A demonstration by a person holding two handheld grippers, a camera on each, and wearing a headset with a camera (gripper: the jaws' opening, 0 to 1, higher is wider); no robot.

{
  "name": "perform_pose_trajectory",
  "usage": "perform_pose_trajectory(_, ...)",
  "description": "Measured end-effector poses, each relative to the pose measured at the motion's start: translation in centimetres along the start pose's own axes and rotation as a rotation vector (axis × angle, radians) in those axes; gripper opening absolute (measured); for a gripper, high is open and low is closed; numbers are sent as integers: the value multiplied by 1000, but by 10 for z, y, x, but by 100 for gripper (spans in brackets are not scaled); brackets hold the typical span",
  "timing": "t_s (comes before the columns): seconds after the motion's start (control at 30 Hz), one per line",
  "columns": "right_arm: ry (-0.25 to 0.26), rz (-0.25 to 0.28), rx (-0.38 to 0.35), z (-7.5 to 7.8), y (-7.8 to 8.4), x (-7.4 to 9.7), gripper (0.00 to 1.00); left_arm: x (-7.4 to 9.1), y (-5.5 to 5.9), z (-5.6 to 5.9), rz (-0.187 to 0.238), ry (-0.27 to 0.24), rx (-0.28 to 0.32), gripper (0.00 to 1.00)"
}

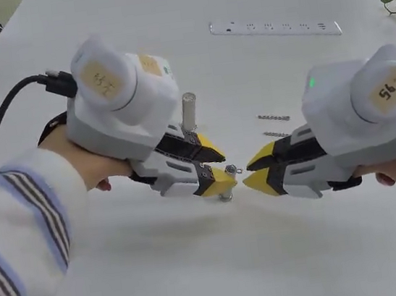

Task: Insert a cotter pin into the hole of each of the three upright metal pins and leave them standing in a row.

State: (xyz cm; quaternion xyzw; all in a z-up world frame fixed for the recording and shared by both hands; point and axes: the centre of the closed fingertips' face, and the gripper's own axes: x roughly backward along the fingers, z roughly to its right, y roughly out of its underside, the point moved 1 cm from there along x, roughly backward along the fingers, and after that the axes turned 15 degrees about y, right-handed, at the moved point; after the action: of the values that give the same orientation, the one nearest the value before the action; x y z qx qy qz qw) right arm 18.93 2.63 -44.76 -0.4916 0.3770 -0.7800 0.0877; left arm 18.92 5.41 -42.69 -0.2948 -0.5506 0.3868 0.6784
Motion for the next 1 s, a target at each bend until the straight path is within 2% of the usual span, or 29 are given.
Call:
perform_pose_trajectory(0.07, 8, 4, -25, -1, 3, -1, 7, 2, 0, 1, 2, -4, -3, 24)
perform_pose_trajectory(0.17, 3, 41, -86, -6, 1, -4, 10, 6, -1, 4, 16, -5, -9, 31)
perform_pose_trajectory(0.3, 3, 66, -150, -8, 2, -8, 13, 10, 0, 8, 40, -11, -9, 41)
perform_pose_trajectory(0.4, 35, 134, -174, -6, -1, -14, 13, 12, 3, 9, 68, -31, 16, 55)
perform_pose_trajectory(0.43, 43, 129, -182, -6, 1, -16, 13, 12, 4, 9, 79, -41, 24, 63)
perform_pose_trajectory(0.53, 47, 141, -186, -8, 3, -20, 14, 16, 8, 9, 118, -72, 64, 77)
perform_pose_trajectory(0.67, 48, 138, -188, -10, 7, -26, 15, 23, 12, 13, 177, -88, 111, 82)
perform_pose_trajectory(0.8, 44, 143, -202, -11, 8, -30, 15, 32, 19, 14, 209, -133, 147, 91)
perform_pose_trajectory(0.9, 38, 154, -209, -13, 7, -34, 15, 37, 28, 17, 217, -145, 192, 96)
perform_pose_trajectory(1.0, 39, 160, -203, -14, 6, -36, 15, 40, 32, 20, 224, -153, 196, 99)
